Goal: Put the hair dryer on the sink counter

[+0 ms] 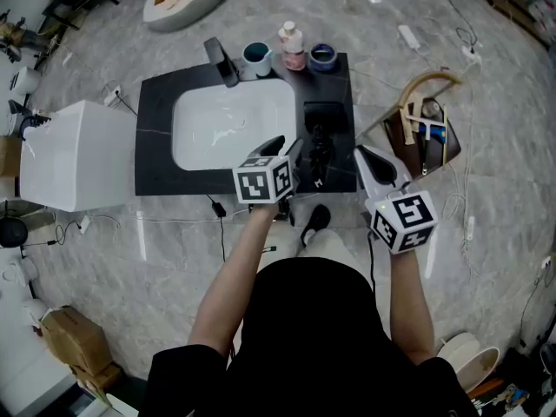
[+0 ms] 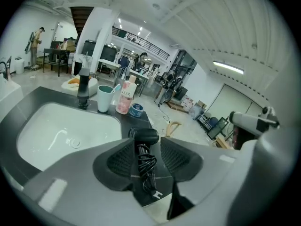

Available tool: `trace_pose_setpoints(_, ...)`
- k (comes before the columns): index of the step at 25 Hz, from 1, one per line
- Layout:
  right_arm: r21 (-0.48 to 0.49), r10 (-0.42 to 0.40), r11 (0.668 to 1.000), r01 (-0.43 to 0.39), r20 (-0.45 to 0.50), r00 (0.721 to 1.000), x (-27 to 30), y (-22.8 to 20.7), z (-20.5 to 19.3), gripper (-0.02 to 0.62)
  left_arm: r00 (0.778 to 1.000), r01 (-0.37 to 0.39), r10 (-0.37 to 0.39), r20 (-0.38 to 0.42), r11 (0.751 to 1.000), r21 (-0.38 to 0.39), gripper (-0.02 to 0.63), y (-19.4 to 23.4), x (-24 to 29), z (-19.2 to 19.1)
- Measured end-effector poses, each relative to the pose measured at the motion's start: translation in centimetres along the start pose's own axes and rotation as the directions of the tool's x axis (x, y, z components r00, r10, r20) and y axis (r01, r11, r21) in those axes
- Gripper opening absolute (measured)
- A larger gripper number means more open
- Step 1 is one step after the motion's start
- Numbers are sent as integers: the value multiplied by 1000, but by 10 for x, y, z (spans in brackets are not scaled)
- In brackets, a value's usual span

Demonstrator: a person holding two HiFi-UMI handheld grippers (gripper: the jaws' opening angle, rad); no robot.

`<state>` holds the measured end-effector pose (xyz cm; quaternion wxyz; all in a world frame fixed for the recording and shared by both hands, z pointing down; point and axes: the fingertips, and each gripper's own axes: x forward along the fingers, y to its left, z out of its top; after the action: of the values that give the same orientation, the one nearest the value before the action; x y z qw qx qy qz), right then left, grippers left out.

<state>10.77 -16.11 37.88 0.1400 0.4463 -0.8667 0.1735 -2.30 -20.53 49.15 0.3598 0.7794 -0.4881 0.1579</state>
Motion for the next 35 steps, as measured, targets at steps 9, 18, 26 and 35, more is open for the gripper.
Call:
trace_pose_setpoints(9,-20,-14,1000,15,47,999,-5,9,19,11,995,9,-23,101,991,132,82,-10,-50,37)
trace_pose_setpoints(18,-30,-3,1000,5,83,997,-4,22,33,11,980,-5,-42,196,973,231,13,-26,-84,65)
trace_pose_setpoints(26,-52,10,999,-5,90,996,-5,24,42,9,965,-14,-60,257,960,279,-2,-40,-104,83)
trace_pose_setpoints(35,-75,-9,997,16,100,995,-12,18,51,9,952,-13,-84,296,950,311,-2,-52,-118,96)
